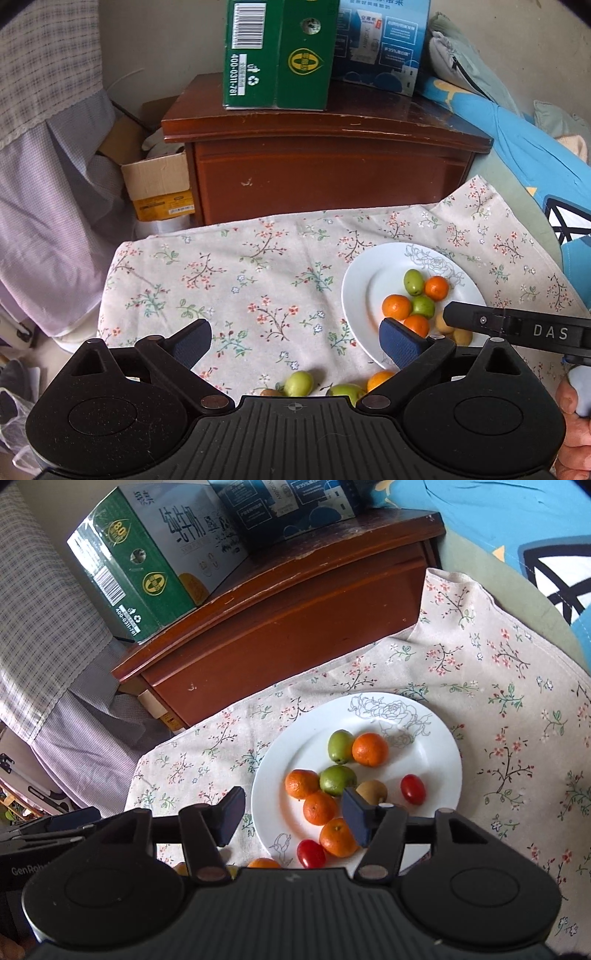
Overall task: Organize fruits
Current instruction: 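Withdraw both open tools from the plate toward the remaining fruit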
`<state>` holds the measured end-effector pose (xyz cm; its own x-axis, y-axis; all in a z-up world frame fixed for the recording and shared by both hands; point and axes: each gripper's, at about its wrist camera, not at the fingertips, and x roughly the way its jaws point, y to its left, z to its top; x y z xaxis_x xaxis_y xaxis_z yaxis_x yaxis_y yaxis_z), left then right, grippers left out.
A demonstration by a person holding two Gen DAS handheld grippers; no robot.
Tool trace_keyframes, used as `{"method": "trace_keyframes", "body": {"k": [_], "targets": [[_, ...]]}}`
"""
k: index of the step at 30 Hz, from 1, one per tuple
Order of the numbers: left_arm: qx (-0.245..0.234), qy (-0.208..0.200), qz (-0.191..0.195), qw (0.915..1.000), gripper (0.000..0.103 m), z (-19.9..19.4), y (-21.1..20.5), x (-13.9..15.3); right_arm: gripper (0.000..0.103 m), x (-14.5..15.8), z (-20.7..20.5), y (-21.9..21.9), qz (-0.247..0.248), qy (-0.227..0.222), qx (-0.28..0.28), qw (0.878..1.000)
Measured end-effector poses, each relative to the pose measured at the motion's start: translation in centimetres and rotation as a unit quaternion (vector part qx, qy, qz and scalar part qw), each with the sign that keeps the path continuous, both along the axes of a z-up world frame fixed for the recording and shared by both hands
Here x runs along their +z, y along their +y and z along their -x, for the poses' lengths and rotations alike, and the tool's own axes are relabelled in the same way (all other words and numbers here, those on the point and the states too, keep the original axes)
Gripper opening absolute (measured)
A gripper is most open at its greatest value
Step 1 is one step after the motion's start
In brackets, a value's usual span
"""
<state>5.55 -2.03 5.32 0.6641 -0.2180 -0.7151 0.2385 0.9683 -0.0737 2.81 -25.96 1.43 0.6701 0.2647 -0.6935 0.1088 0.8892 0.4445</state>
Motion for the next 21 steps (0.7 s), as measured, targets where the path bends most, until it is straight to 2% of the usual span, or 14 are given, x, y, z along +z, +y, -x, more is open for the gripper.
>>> {"method": "trace_keyframes", "body": {"k": [11,17,21], "targets": [[0.02,-0.002,-0.002,0.9998,0.099,0.1,3.2,-0.7,0.058,-1.3,1.6,3.1,0.008,0.005,0.052,0.999],[0.033,0.011,0.007,0.9994,0.099,-0.2,4.5,-1.9,0.05,-2.5,2.0,5.4,0.036,0.005,0.106,0.994],[0.036,0.013,0.005,0.9993,0.099,-0.2,4.9,-3.1,0.048,-2.9,2.2,6.6,0.073,-0.008,0.137,0.988]]}}
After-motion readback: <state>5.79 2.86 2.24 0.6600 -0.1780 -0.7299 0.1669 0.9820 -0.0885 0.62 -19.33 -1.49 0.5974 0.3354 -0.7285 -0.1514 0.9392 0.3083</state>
